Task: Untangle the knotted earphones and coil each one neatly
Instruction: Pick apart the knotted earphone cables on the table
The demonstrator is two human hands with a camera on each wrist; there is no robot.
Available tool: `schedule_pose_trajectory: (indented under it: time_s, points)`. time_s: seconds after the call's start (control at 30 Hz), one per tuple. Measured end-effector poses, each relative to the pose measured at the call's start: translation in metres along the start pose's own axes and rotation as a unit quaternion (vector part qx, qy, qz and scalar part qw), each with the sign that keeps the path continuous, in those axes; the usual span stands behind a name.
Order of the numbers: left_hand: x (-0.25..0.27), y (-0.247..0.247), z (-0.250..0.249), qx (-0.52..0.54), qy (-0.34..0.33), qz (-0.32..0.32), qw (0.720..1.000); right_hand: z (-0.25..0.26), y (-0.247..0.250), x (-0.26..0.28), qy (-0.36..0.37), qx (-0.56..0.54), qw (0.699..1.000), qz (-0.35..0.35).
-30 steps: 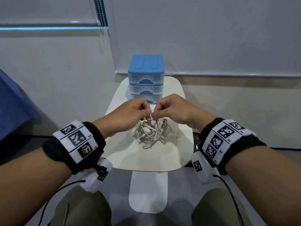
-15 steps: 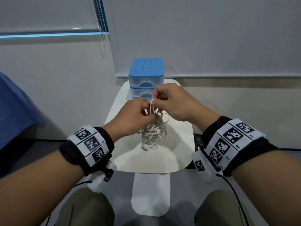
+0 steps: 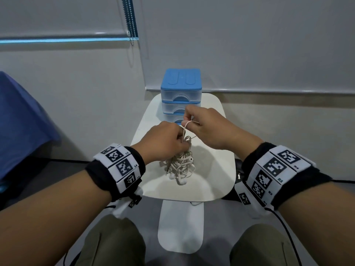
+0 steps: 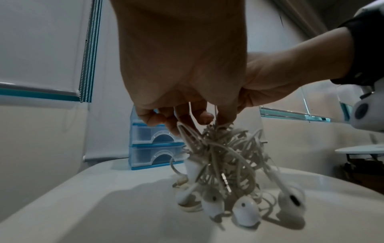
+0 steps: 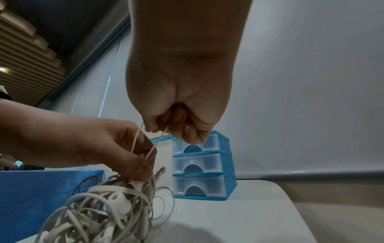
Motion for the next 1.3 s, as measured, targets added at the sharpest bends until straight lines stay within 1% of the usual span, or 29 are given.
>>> schedule_pose_trajectory:
  time_s: [0.07, 0.1, 0.17, 0.23, 0.3, 0.37, 0.43, 0.5, 0.63, 0.7, 0.77, 0.83, 0.9, 1.0, 1.1, 1.17, 1.23, 1.27, 1.3]
  points:
    - [-0.001, -0.001, 0.004, 0.019, -0.017, -0.001, 1.000, -0.003, 0.000, -0.003, 0.002, 0.039, 0.999, 0.003]
    - [0.000, -0.001, 0.005, 0.030, -0.030, 0.001, 0.999, -0.003, 0.000, -0.003, -0.004, 0.063, 0.998, 0.018]
    - [0.000, -0.002, 0.009, 0.042, -0.053, 0.005, 0.998, -0.004, 0.000, -0.002, -0.032, 0.106, 0.991, 0.069]
    - [0.001, -0.001, 0.013, 0.049, -0.059, 0.020, 0.997, -0.004, 0.003, 0.001, -0.058, 0.135, 0.983, 0.114]
    - [0.000, -0.001, 0.015, 0.051, -0.056, 0.029, 0.997, -0.002, 0.007, 0.004, -0.077, 0.136, 0.980, 0.125]
    - [-0.001, -0.002, 0.017, 0.031, -0.056, 0.028, 0.998, 0.001, 0.012, 0.006, -0.099, 0.101, 0.983, 0.118]
    - [-0.004, -0.004, 0.018, 0.019, -0.046, 0.029, 0.998, 0.004, 0.018, 0.006, -0.124, 0.044, 0.987, 0.090]
    - [-0.005, -0.005, 0.021, 0.033, -0.033, 0.030, 0.998, 0.006, 0.023, 0.006, -0.137, 0.025, 0.989, 0.056]
    - [-0.002, -0.002, 0.023, 0.067, -0.042, 0.027, 0.996, 0.002, 0.029, 0.006, -0.160, 0.087, 0.983, 0.028]
    - [0.000, 0.004, 0.023, 0.071, -0.051, 0.011, 0.996, -0.004, 0.032, 0.007, -0.178, 0.103, 0.978, 0.027]
    - [-0.001, 0.011, 0.025, 0.068, -0.045, -0.003, 0.997, -0.009, 0.032, 0.006, -0.188, 0.133, 0.973, 0.031]
    - [-0.002, 0.017, 0.025, 0.078, -0.037, 0.000, 0.996, -0.012, 0.030, 0.006, -0.187, 0.159, 0.969, 0.036]
    - [-0.003, 0.023, 0.023, 0.088, -0.042, 0.006, 0.995, -0.009, 0.028, 0.004, -0.173, 0.132, 0.975, 0.050]
    - [-0.002, 0.027, 0.015, 0.094, -0.059, 0.010, 0.994, 0.004, 0.022, 0.002, -0.140, 0.019, 0.987, 0.075]
    - [0.000, 0.029, 0.008, 0.133, -0.065, 0.026, 0.989, 0.010, 0.010, -0.001, -0.135, -0.054, 0.985, 0.098]
    - [0.002, 0.031, 0.009, 0.180, -0.049, 0.047, 0.981, 0.010, 0.005, -0.002, -0.144, -0.061, 0.982, 0.101]
    - [0.002, 0.032, 0.013, 0.241, -0.019, 0.061, 0.968, 0.009, 0.004, -0.003, -0.155, -0.044, 0.981, 0.105]
    - [0.001, 0.032, 0.016, 0.263, -0.005, 0.059, 0.963, 0.010, 0.005, -0.003, -0.159, -0.035, 0.981, 0.108]
    - [0.000, 0.031, 0.019, 0.263, 0.004, 0.050, 0.963, 0.009, 0.006, -0.003, -0.161, -0.030, 0.980, 0.111]
Point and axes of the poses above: each hand's wrist, its own x-axis away from the middle knuckle, its own y-axis out of the back of the hand, z = x × y, the point moved 2 cm from there along -x, towards the middle knuckle, and after that the axes turned 13 degrees about -x, right-handed, at the moved point
